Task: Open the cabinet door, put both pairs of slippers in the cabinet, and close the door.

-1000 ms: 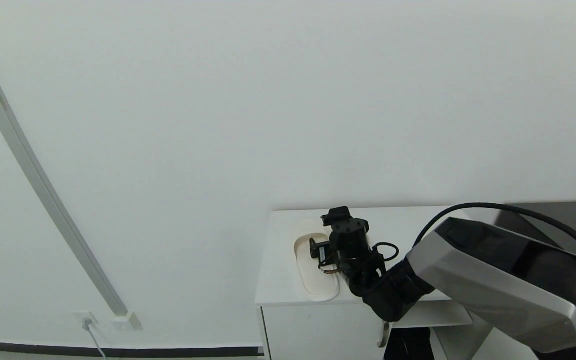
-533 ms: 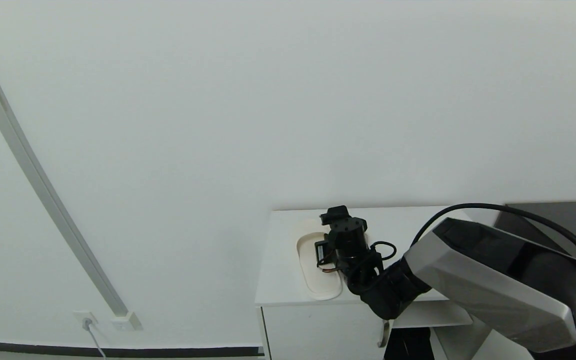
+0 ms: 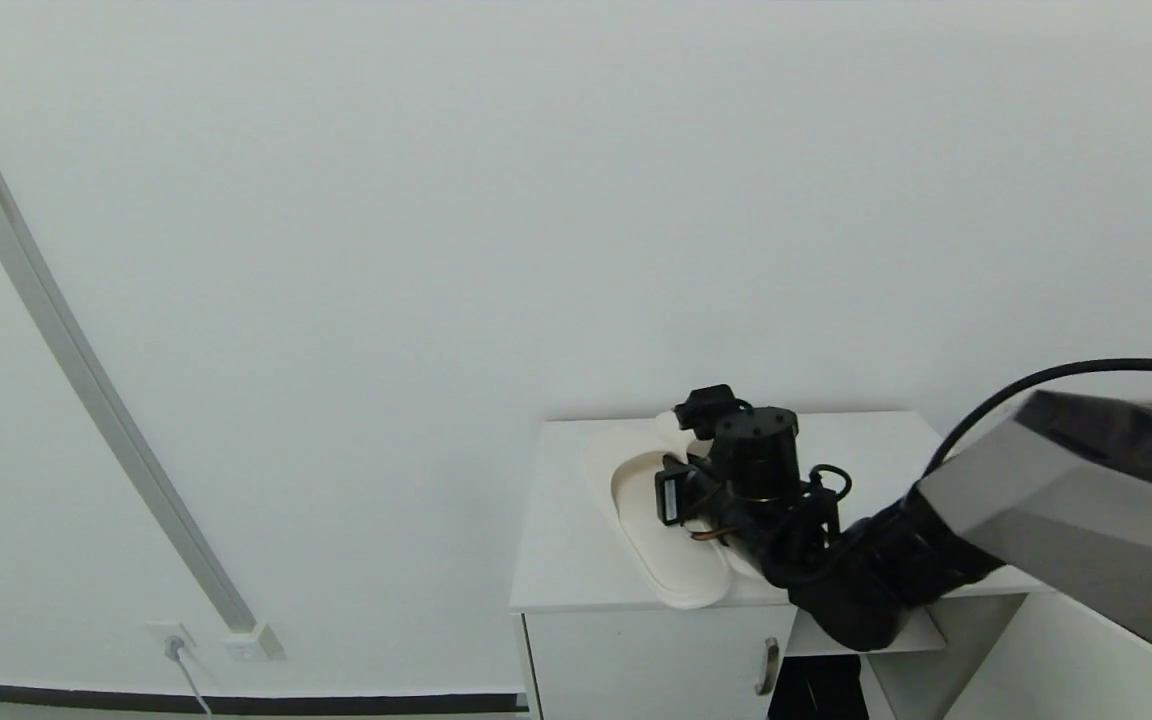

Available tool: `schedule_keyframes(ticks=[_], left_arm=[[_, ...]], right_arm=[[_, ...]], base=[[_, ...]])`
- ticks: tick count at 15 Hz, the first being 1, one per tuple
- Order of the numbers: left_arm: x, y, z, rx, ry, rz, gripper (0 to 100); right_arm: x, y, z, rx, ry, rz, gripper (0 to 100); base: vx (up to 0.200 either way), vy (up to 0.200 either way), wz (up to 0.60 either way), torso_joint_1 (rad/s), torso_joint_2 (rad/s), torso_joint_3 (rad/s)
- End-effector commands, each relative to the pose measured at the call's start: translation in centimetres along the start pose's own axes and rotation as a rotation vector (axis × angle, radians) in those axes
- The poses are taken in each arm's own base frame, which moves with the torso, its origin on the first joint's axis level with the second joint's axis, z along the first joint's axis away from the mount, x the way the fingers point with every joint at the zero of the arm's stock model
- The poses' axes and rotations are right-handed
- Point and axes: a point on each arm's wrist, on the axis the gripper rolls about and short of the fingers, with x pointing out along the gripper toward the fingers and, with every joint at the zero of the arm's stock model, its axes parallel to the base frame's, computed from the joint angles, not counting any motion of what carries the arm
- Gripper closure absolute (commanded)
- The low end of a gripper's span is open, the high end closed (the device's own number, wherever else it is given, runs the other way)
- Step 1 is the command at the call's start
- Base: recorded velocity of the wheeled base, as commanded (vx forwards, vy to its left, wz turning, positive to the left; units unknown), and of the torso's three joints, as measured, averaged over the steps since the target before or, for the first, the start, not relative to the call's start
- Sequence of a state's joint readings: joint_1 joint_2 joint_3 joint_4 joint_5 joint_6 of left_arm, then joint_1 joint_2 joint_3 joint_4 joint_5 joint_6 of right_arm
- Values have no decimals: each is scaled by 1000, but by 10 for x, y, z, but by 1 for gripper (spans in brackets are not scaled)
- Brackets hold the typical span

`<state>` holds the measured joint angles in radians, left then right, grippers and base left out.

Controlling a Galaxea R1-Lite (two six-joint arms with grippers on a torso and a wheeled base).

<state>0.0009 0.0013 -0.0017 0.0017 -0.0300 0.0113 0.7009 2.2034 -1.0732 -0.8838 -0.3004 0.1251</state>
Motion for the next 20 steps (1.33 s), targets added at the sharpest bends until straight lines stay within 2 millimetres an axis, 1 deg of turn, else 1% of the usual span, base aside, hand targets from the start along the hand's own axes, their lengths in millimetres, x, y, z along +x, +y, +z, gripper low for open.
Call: schedule_keyframes(ticks=[1,2,4,6,7,8,9,14,20], left_arm=[[0,0,0,-1,0,2,100],[0,0,0,-1,-1,2,100],[0,0,0,1,-1,2,100],[0,0,0,0,-3,2,100],[0,0,0,1,0,2,100],[0,0,0,1,-1,2,100],[0,0,0,-1,-1,3,100],[0,0,0,-1,-1,2,100],[0,0,0,0,-3,3,100]], right_arm=[[-85,-16,37,13,-46,157,100],[-109,-22,37,5,-32,217,100],[-148,-32,38,-1,-24,327,100],[-176,-36,40,-6,2,392,100],[-190,-37,40,-10,32,463,100],[-197,-38,41,-13,59,503,100],[-200,-37,42,-17,75,513,100],[-198,-34,40,-20,90,519,100],[-197,-34,37,-25,100,518,100]], base=[[0,0,0,0,0,0],[0,0,0,0,0,0],[0,0,0,0,0,0],[0,0,0,0,0,0],[0,0,0,0,0,0],[0,0,0,0,0,0],[0,0,0,0,0,0],[0,0,0,0,0,0],[-200,0,0,5,6,0]])
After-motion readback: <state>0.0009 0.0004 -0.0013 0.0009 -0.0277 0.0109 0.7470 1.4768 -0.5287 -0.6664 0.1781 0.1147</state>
